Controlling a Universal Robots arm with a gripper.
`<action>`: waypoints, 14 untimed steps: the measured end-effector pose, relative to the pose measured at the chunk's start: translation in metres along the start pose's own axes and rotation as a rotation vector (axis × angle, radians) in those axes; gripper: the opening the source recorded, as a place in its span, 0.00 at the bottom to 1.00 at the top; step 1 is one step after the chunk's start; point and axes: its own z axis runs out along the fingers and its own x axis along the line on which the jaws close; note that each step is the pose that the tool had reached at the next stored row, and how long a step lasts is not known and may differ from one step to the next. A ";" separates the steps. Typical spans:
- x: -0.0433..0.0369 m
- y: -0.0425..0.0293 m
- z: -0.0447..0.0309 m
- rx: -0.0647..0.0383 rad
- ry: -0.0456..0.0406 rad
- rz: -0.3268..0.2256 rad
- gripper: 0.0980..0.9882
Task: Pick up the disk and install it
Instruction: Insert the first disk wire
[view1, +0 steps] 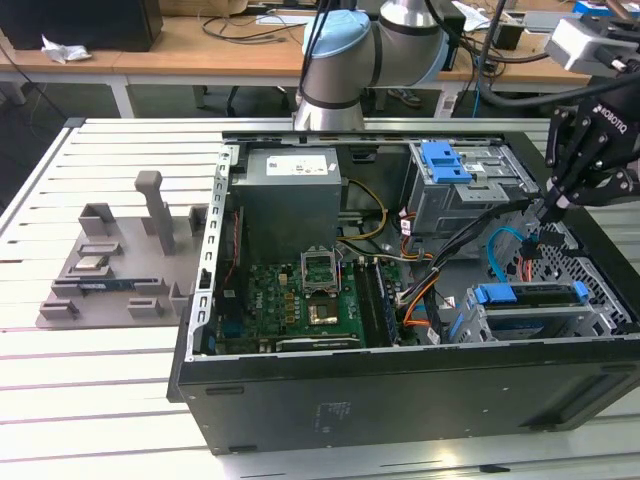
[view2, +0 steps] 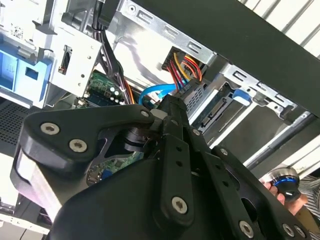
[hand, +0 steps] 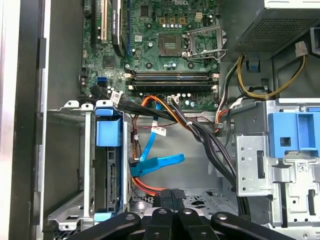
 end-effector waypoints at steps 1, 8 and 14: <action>-0.0002 0.0000 0.0003 0.000 0.0000 0.000 0.01; -0.0003 0.0001 0.0004 0.000 0.0000 0.000 0.08; -0.0006 -0.0005 0.0007 0.000 0.0220 0.002 0.23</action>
